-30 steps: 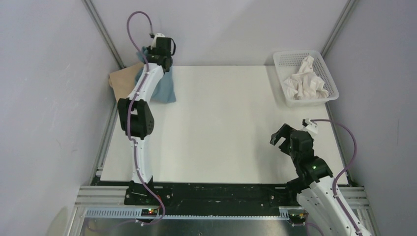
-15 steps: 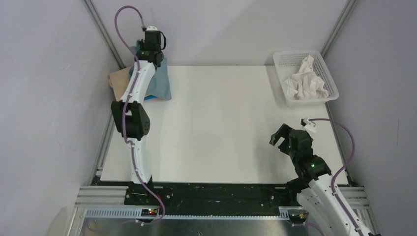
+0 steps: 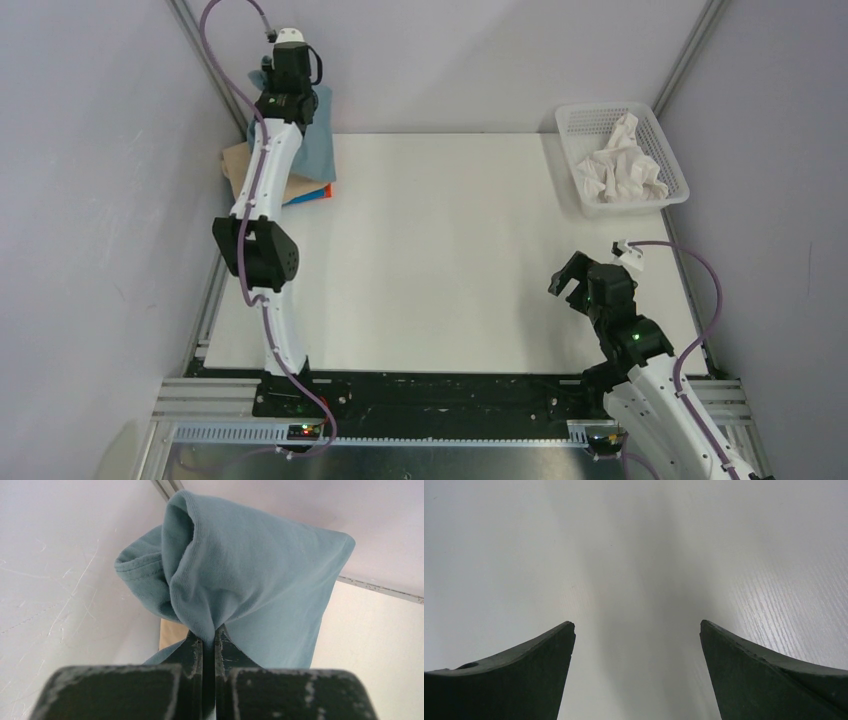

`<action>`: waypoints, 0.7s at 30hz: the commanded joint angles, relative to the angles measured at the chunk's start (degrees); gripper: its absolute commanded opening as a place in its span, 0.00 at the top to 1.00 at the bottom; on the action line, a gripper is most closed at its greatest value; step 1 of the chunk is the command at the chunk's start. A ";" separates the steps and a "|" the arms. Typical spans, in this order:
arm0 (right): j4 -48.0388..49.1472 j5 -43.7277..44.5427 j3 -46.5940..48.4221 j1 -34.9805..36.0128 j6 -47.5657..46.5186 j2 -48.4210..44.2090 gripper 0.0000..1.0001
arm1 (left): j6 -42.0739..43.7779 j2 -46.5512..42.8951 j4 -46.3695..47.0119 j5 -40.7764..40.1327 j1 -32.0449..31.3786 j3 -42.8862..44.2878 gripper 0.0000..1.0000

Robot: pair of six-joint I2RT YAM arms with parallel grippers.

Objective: Fold and stack the t-shirts
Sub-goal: Put the neatly folded tshirt into the corner of the board with the left arm

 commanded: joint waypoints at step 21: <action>2.14 5.70 0.12 1.26 0.60 0.73 0.01 | -5.01 8.18 4.14 8.37 13.11 -1.11 0.95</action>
